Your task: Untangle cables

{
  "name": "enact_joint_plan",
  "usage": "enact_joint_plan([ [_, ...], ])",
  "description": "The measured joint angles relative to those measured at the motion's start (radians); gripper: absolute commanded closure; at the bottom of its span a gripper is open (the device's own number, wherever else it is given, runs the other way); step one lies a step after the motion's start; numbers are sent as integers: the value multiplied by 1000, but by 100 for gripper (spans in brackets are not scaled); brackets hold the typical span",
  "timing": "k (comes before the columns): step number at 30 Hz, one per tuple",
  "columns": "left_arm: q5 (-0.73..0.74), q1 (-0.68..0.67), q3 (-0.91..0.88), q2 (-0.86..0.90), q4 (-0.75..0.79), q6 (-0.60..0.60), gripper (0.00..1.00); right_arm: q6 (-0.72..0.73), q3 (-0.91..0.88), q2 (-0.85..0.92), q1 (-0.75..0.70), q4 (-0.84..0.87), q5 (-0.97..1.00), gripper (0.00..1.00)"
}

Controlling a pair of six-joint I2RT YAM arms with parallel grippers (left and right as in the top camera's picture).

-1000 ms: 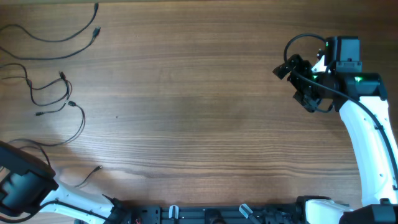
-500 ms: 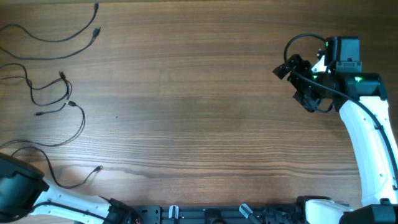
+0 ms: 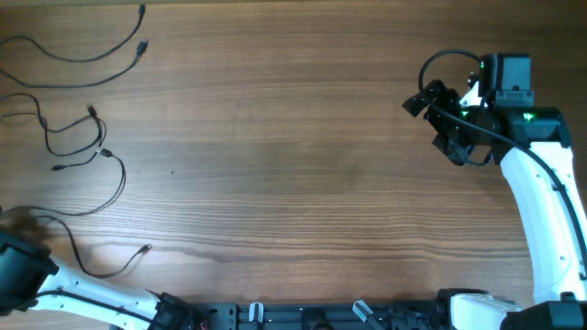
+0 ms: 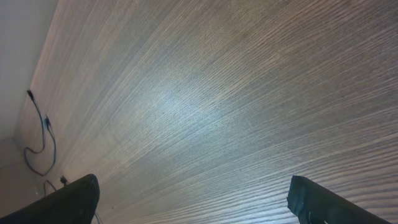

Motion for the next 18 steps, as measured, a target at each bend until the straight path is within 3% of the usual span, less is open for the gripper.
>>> enact_joint_plan([
  [1,2,8,0,0,26,11,92,0,0,0,0,0,0,0],
  [2,5,16,-1,0,84,45,96,0,0,0,0,0,0,0],
  [7,71,16,-2,0,231,257,96,0,0,0,0,0,0,0],
  [11,229,10,-3,0,277,494,96,0,0,0,0,0,0,0],
  [12,282,8,-5,0,278,539,69,0,0,0,0,0,0,0],
  [13,321,5,-25,0,280,573,58,0,0,0,0,0,0,0],
  [15,339,5,-42,1,261,592,57,0,0,0,0,0,0,0],
  [16,347,4,-46,1,251,598,51,0,0,0,0,0,0,0],
  [17,365,4,-48,1,239,615,33,0,0,0,0,0,0,0],
  [18,375,4,-48,1,233,630,30,0,0,0,0,0,0,0],
])
